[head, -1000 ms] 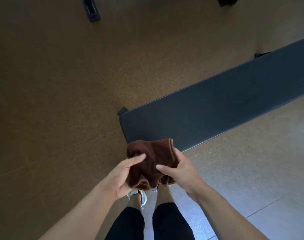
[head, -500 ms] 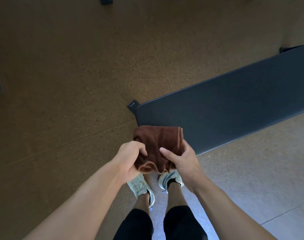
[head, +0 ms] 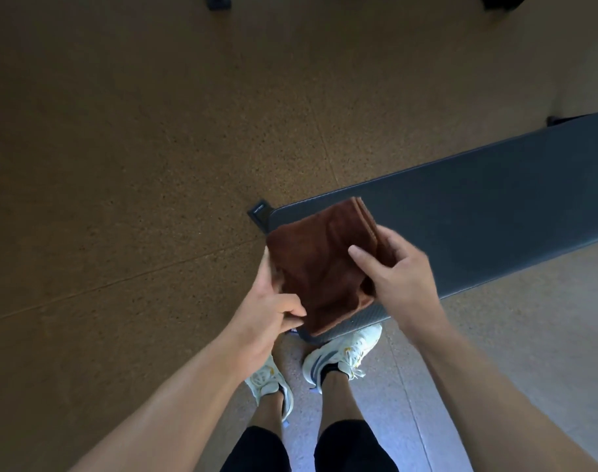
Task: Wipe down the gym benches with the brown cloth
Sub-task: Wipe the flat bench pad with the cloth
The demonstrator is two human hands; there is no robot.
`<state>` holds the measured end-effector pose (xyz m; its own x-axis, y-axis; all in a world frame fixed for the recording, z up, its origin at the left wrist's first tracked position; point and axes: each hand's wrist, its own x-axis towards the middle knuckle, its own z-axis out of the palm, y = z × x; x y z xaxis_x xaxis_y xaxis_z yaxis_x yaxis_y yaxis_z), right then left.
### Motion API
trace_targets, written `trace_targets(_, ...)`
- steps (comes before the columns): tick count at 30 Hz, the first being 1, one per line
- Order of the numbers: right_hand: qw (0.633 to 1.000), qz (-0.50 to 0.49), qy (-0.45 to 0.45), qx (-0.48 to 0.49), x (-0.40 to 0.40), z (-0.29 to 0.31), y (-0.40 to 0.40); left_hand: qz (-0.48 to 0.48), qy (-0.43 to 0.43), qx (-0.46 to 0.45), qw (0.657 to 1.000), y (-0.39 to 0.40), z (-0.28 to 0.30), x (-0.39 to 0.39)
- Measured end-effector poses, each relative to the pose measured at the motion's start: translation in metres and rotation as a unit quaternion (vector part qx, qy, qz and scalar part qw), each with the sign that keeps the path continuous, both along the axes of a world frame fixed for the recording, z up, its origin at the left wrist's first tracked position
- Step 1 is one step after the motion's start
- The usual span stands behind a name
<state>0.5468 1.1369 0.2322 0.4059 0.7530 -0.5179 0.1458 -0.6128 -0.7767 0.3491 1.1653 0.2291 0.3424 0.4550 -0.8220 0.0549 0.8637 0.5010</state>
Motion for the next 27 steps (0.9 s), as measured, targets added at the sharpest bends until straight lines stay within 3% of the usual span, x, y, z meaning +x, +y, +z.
trace_targets(3, 0.961, 0.102, -0.242, -0.089, 0.014, -0.021, 0.014, 0.027, 0.175, 0.01, 0.984, -0.014, -0.021, -0.009)
trace_targets(5, 0.944, 0.149, -0.279, -0.093, 0.007, -0.037, 0.018, 0.016, 0.227, 0.031, 0.973, -0.023, -0.032, -0.015)
trace_targets(10, 0.897, 0.269, -0.323, -0.141, -0.041, -0.101, -0.001, -0.035, 0.238, 0.119, 0.963, -0.018, -0.044, -0.008)
trace_targets(13, 0.862, 0.327, -0.382, -0.055, -0.051, -0.125, -0.021, -0.05, 0.231, 0.162, 0.958, -0.005, -0.053, -0.004)
trace_targets(18, 0.752, 0.488, -0.432, 0.098, -0.02, -0.142, -0.002, -0.075, 0.253, 0.183, 0.947, -0.001, -0.069, -0.005)
trace_targets(23, 0.811, 0.394, -0.431, 0.032, -0.023, -0.145, 0.058, -0.106, 0.273, 0.156, 0.943, 0.0, -0.072, 0.008)
trace_targets(27, 0.803, 0.414, -0.414, 0.111, -0.022, -0.145, -0.019, -0.088, 0.274, 0.105, 0.952, 0.012, -0.076, 0.011)
